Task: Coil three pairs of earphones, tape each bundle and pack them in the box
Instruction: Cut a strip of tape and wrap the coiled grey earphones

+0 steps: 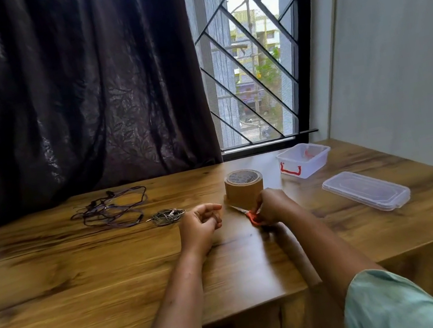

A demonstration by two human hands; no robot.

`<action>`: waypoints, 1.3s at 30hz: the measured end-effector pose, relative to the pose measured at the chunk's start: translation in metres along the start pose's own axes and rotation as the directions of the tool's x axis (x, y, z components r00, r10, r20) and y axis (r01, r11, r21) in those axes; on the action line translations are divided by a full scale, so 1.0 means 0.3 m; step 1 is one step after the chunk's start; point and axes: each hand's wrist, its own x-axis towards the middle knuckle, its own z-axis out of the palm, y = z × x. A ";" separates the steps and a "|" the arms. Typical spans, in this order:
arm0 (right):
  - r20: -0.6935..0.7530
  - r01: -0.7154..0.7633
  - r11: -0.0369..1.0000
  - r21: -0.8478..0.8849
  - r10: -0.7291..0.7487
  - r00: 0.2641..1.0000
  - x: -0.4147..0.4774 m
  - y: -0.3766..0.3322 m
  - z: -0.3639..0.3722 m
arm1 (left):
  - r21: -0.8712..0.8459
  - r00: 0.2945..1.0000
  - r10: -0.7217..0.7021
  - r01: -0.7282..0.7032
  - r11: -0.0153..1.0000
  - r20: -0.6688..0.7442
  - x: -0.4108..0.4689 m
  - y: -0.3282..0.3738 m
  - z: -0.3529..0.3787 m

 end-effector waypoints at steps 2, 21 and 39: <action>-0.070 0.005 0.999 0.038 -0.003 0.998 0.005 -0.024 0.014 | 0.001 1.000 0.005 -0.005 1.000 -0.011 0.001 0.003 0.001; -0.147 0.267 0.526 0.808 -0.260 0.954 0.097 -0.423 0.227 | 0.357 0.994 0.112 -0.099 0.929 -0.014 0.151 0.047 -0.331; -0.173 0.284 0.347 0.894 -0.317 0.933 0.223 -0.421 0.294 | 0.843 0.952 -0.008 -0.268 0.467 0.307 0.214 -0.017 -0.463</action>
